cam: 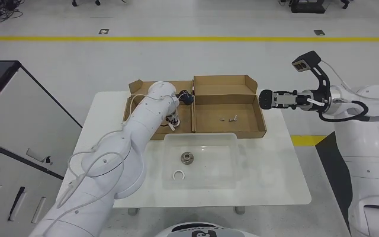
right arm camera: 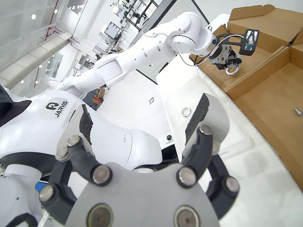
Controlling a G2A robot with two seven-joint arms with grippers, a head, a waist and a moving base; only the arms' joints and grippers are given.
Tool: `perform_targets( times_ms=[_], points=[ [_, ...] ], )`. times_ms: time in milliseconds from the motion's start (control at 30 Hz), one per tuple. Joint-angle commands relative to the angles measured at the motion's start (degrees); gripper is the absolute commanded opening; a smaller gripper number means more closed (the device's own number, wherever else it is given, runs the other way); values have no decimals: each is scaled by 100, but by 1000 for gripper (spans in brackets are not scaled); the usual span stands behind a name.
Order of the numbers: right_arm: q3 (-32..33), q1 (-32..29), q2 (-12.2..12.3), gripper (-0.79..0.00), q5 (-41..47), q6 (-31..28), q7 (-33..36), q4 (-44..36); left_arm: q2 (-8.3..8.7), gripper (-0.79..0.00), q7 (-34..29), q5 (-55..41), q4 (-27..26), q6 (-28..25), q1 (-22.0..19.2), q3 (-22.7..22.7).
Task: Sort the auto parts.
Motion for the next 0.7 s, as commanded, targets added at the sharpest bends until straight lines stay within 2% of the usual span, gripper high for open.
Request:
perform_targets(
  times_ms=[0,67,200,467,667],
  points=[
    [0,0,0,0,0,0,0,0,5,-154,12,-4,21,-7,-7,-16],
    [0,0,0,0,0,0,0,0,14,-80,37,3,38,-11,-16,-29],
    [0,0,0,0,0,0,0,0,40,0,94,4,73,-33,-61,-63],
    [0,0,0,0,0,0,0,0,110,0,242,5,74,-66,-242,-139],
    [0,0,0,0,0,0,0,0,177,0,331,50,31,-304,-460,-181]
  ],
)
